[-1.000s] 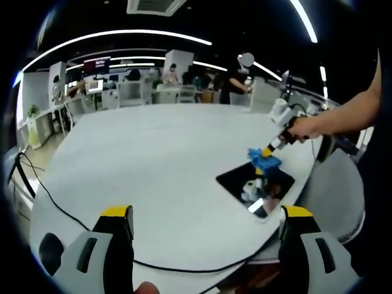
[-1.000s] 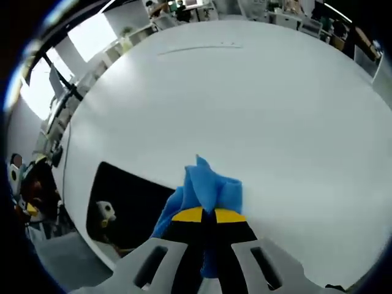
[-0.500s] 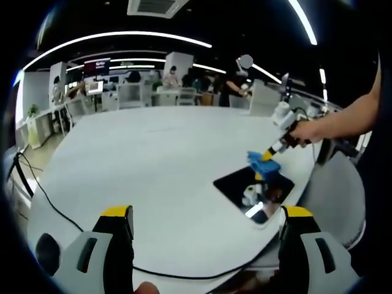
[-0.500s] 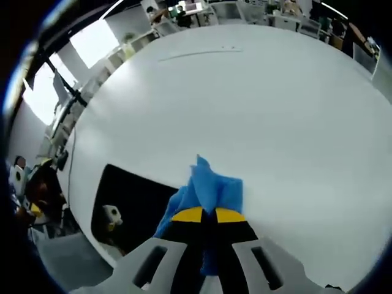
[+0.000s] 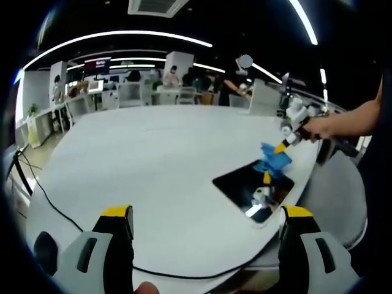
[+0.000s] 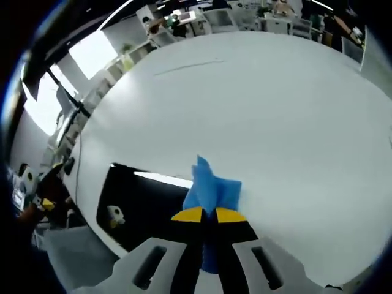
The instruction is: Wipe the mirror surface with the cleaning cloth until all visible marks leave the cleaned area.
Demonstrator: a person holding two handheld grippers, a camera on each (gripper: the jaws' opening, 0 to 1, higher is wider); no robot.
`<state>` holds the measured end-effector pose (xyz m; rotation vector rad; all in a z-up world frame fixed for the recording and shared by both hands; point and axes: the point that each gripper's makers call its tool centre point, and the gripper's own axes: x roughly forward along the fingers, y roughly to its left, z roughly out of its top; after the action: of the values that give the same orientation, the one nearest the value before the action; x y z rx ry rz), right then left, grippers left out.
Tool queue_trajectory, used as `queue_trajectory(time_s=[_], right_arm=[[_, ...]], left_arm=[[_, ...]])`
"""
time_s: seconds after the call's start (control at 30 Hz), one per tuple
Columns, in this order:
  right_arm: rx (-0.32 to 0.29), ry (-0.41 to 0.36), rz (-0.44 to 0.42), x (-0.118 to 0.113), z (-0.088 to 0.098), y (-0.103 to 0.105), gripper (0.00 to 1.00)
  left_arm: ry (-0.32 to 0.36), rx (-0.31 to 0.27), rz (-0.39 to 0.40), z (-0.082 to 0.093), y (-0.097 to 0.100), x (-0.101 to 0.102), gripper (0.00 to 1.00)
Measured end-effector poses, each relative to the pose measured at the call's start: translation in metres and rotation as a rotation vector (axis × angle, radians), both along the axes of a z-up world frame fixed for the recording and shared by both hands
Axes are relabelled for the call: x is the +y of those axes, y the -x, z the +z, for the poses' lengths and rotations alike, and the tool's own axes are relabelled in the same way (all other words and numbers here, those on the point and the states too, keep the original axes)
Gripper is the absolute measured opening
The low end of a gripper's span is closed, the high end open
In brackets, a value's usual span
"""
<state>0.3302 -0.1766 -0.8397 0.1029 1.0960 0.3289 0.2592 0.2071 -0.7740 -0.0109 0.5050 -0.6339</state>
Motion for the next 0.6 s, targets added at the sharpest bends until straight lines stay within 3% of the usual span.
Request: queue_trajectory(time_s=[0.37, 0.6], right_arm=[[0.010, 0.041, 0.003, -0.038, 0.006, 0.008, 0.01], [0.019, 0.053, 0.012, -0.042, -0.001, 0.007, 0.01]], left_arm=[[0.015, -0.002, 0.017, -0.003, 0.002, 0.002, 1.00], [0.013, 0.005, 0.020, -0.004, 0.003, 0.004, 1.00]])
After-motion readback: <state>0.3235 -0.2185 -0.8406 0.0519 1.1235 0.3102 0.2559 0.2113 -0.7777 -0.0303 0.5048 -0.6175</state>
